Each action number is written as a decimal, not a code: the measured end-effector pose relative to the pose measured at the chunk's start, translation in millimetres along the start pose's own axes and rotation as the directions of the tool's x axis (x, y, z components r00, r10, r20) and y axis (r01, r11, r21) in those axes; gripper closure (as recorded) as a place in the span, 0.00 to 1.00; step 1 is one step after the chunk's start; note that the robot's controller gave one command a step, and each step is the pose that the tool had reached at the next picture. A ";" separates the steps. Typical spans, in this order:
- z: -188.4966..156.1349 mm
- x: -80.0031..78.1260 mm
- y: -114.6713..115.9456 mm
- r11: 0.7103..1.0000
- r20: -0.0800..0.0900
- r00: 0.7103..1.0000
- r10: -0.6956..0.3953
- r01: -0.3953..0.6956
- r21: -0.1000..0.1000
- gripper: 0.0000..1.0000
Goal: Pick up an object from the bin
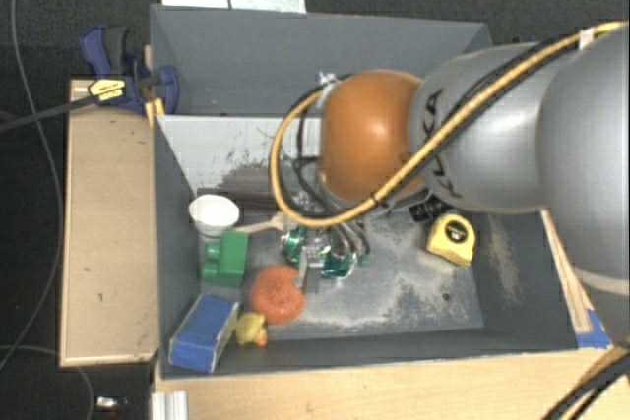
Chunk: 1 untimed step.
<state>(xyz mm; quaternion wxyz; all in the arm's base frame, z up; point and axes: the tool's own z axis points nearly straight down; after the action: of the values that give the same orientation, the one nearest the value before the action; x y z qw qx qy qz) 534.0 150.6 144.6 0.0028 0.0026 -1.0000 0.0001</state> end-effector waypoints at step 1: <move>-4.5 -1.9 -0.8 1.000 0.008 1.000 0.004 -0.004 -0.001 0.00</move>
Offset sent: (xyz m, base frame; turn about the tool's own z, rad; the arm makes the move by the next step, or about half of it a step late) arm -0.0087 -0.0100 -0.0591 -0.1237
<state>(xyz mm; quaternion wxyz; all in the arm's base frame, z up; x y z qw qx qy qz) 535.9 149.8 149.1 -0.0010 0.0003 -1.0000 -0.0005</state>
